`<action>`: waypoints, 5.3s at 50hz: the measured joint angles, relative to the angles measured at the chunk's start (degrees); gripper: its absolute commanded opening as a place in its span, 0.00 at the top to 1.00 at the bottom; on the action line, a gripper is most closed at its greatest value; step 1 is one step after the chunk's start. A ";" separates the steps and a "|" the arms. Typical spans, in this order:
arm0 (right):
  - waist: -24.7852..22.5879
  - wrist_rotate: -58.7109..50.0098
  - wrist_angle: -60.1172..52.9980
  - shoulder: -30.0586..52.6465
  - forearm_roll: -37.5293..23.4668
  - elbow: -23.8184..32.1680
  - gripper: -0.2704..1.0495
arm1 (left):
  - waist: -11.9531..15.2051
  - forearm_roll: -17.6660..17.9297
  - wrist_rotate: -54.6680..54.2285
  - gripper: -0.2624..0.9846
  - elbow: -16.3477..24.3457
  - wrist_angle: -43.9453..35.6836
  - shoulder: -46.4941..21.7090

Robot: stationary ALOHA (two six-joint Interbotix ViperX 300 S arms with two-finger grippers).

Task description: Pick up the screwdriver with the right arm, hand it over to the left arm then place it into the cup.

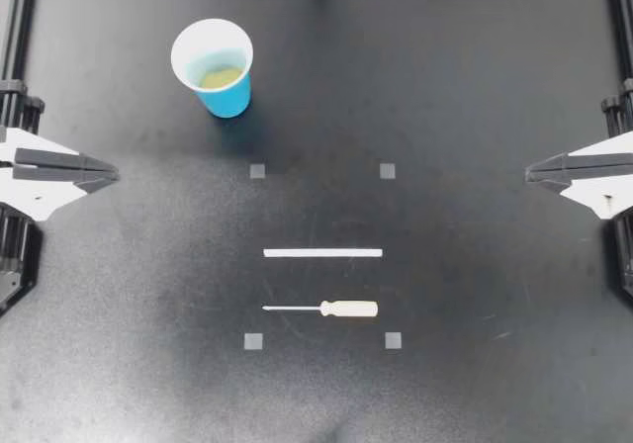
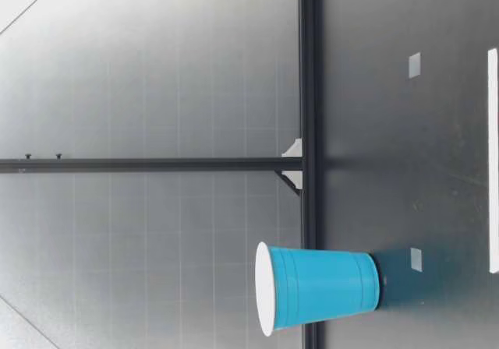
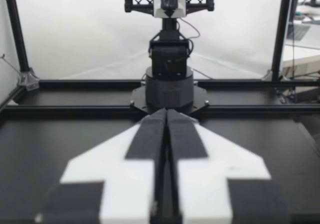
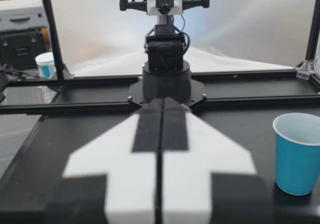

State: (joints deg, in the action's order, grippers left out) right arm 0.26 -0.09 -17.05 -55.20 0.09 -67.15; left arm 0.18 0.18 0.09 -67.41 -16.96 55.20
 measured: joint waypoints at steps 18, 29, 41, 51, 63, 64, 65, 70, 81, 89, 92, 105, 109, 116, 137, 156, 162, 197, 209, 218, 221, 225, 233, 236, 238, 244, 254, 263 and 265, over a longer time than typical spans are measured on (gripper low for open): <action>0.09 -3.96 -1.58 5.71 0.00 1.41 0.78 | 0.97 0.00 0.09 0.68 -0.70 -1.14 0.44; -2.20 -6.86 2.37 20.83 0.00 8.09 0.78 | 0.97 0.00 0.09 0.68 -1.32 -1.23 0.09; -5.10 -7.03 12.57 35.24 0.00 17.58 0.71 | 0.97 0.00 0.09 0.68 -2.02 -1.23 -0.09; -5.10 -7.12 24.61 45.79 0.00 25.58 0.50 | 0.97 0.09 0.09 0.68 -2.64 -1.23 -0.09; -5.10 -7.12 37.00 56.60 0.09 35.07 0.31 | 0.97 0.00 0.18 0.68 -3.52 -1.23 -0.09; -5.19 -7.12 37.97 57.39 0.09 35.95 0.31 | 0.97 0.00 0.09 0.68 -3.69 -1.14 -0.18; -5.19 -7.12 38.94 58.27 0.09 36.83 0.31 | 0.97 0.00 0.09 0.68 -3.87 -1.23 -0.18; -5.36 -7.12 42.98 62.14 0.00 40.34 0.32 | 0.97 0.00 0.18 0.68 -4.39 -1.23 -0.09; -6.77 -7.03 46.58 68.99 0.09 45.09 0.34 | 0.97 0.00 -0.18 0.68 -5.10 -1.14 0.35; -7.21 -7.21 46.85 71.46 0.09 46.58 0.34 | 0.97 0.00 -0.09 0.68 -5.27 -1.05 0.79; -7.21 -7.38 46.93 71.89 0.09 46.67 0.35 | 0.97 0.00 -0.09 0.68 -5.27 -1.14 0.88; -7.21 -8.09 47.11 72.95 0.18 46.67 0.35 | 0.97 0.00 -0.53 0.68 -5.27 -1.05 0.97; -7.29 -8.09 47.11 73.56 0.18 46.67 0.35 | 0.97 0.00 -0.35 0.68 -5.27 -1.05 0.88; -7.29 -8.09 47.20 74.27 0.18 46.67 0.35 | 0.97 0.00 -0.35 0.68 -5.27 -1.05 0.88; -7.56 -7.82 47.55 75.06 0.18 46.58 0.61 | 0.97 0.00 -0.35 0.68 -5.27 -1.05 0.97; -8.53 -8.44 45.62 74.09 0.18 45.62 0.76 | 0.97 0.09 -0.53 0.58 -6.50 -4.39 -0.70; -8.53 -10.02 38.41 70.84 0.18 42.54 0.76 | 0.97 0.26 -0.62 0.45 -7.38 -8.09 -2.46; -1.05 -12.13 -25.66 61.35 0.35 26.46 0.76 | 0.97 3.78 -2.81 0.26 -5.19 -34.37 -24.35; -0.44 -9.05 -25.84 63.28 0.26 30.59 0.76 | 0.97 2.99 -3.69 0.26 -1.05 -36.04 -30.76; 0.35 -9.05 -25.84 63.81 0.26 31.64 0.76 | 0.97 2.02 -5.19 0.26 0.53 -36.30 -32.96; 0.62 -9.05 -25.84 64.16 0.35 31.99 0.76 | 1.05 1.58 -5.80 0.26 0.88 -36.56 -33.31; 0.97 -9.05 -25.84 64.51 0.35 32.43 0.76 | 0.88 1.23 -6.50 0.26 1.32 -36.83 -33.66; 1.05 -8.96 -25.84 64.86 0.35 33.05 0.76 | 0.97 0.88 -6.68 0.33 1.76 -36.83 -34.19; 1.05 -8.96 -25.84 64.86 0.35 33.05 0.76 | 0.97 0.88 -6.68 0.39 1.76 -36.74 -34.54; 1.05 -8.96 -25.84 64.86 0.35 33.05 0.76 | 0.97 0.79 -6.77 0.45 1.76 -36.74 -34.72; 1.14 -8.88 -25.84 64.86 0.35 33.05 0.76 | 0.97 0.79 -6.77 0.63 2.02 -36.74 -34.98; 1.05 -9.14 -25.84 64.86 0.18 33.13 0.74 | 1.32 1.05 -6.77 0.75 2.02 -36.83 -34.98; 1.05 -9.32 -25.84 64.86 0.18 33.05 0.54 | 1.32 1.05 -6.77 0.75 2.02 -36.74 -34.98; 1.05 -9.32 -25.84 64.86 0.26 33.05 0.46 | 1.32 1.05 -6.77 0.75 2.02 -36.83 -34.98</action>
State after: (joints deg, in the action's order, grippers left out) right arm 1.32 -9.40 -42.89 9.67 0.35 -34.10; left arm 1.49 1.23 -6.68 -65.39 -53.79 20.21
